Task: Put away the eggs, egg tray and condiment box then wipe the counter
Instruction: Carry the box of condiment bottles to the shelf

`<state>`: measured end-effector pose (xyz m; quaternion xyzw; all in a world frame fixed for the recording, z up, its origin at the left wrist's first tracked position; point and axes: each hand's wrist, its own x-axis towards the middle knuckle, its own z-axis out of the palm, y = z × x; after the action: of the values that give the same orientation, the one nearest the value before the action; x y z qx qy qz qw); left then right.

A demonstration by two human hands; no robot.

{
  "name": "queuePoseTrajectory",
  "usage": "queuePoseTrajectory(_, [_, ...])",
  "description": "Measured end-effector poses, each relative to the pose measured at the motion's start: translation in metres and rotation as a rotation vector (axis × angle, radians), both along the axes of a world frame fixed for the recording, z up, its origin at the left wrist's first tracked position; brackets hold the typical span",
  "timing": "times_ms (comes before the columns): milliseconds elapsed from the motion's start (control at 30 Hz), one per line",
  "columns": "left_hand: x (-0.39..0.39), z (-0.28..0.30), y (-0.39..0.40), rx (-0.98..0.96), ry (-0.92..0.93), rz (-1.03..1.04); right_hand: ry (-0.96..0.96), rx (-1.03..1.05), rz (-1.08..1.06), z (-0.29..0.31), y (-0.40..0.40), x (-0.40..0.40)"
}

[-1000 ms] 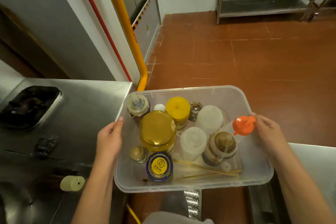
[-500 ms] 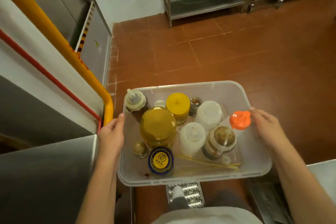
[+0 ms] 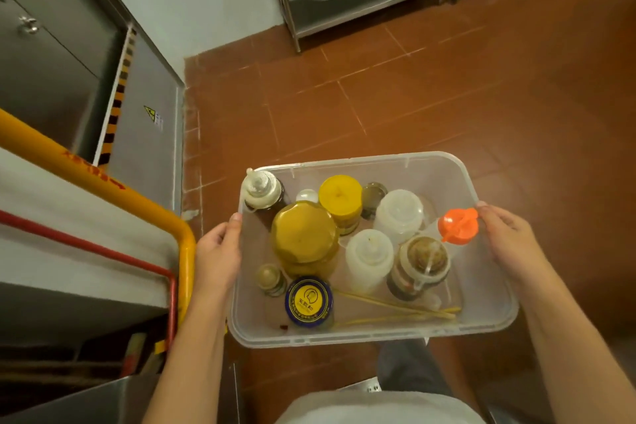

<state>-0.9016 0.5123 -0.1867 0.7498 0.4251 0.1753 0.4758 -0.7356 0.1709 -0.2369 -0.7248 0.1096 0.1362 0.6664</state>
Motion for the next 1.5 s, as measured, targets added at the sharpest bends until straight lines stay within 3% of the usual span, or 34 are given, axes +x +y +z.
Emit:
queuePoseTrajectory(400, [0.191, 0.010, 0.015, 0.006, -0.049, -0.010, -0.063, 0.008, 0.001, 0.015, -0.005, 0.192])
queuePoseTrajectory(867, [0.519, -0.022, 0.017, -0.062, -0.073, -0.399, 0.023, -0.061, -0.411, 0.025, -0.035, 0.369])
queuePoseTrajectory(1200, [0.702, -0.004, -0.046, -0.062, -0.070, -0.686, 0.038, -0.176, -0.651, 0.046, -0.080, 0.444])
queuePoseTrajectory(1500, [0.835, -0.008, -0.141, -0.007, -0.043, -0.790, 0.078, -0.076, -0.781, 0.028, -0.165, 0.549])
